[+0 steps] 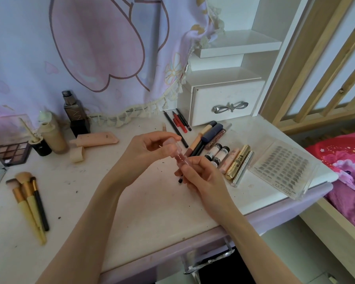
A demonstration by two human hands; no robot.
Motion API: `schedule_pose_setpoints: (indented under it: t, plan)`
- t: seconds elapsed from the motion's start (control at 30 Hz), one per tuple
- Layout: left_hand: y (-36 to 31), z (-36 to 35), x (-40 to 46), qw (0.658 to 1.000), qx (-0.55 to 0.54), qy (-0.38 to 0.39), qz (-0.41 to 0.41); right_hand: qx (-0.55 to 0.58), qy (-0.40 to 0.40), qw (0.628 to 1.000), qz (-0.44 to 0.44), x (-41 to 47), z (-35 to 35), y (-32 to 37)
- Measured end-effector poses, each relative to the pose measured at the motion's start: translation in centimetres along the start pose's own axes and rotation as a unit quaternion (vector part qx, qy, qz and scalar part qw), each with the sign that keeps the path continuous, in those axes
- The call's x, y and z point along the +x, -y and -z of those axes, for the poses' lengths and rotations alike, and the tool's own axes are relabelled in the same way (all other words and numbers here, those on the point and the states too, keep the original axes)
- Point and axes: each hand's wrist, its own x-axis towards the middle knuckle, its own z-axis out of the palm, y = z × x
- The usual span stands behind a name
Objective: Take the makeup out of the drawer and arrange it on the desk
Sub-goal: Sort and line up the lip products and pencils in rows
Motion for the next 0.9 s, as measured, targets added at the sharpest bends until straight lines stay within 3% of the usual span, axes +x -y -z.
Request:
schedule_pose_setpoints:
  t: [0.27,0.4,0.67,0.73,0.8,0.9]
  plan:
    - [-1.3,3.3,-1.8,0.997,0.068,-0.045,0.014,-0.22,-0.03,0.972,0.071,1.8,-1.8,1.1]
    - [-2.2,5.4,-2.9,0.989,0.135,-0.05,0.027,-0.23,0.016,0.967,0.111,2.9,-3.3,2.0]
    - [-2.4,8.2,-5.2,0.982,0.143,-0.117,0.038,-0.286,0.056,0.946,0.144,3.9,-5.3,2.0]
    - [-2.3,9.8,-5.7,0.973,0.115,-0.198,0.031,-0.275,0.029,0.953,0.126,3.9,-4.4,1.8]
    - [-2.3,11.4,-6.0,0.961,-0.007,-0.274,0.029,-0.251,0.002,0.964,0.089,4.0,-3.7,1.8]
    - [-1.4,11.4,-6.0,0.944,-0.129,-0.296,0.067,-0.198,-0.019,0.98,0.022,4.4,-4.3,1.7]
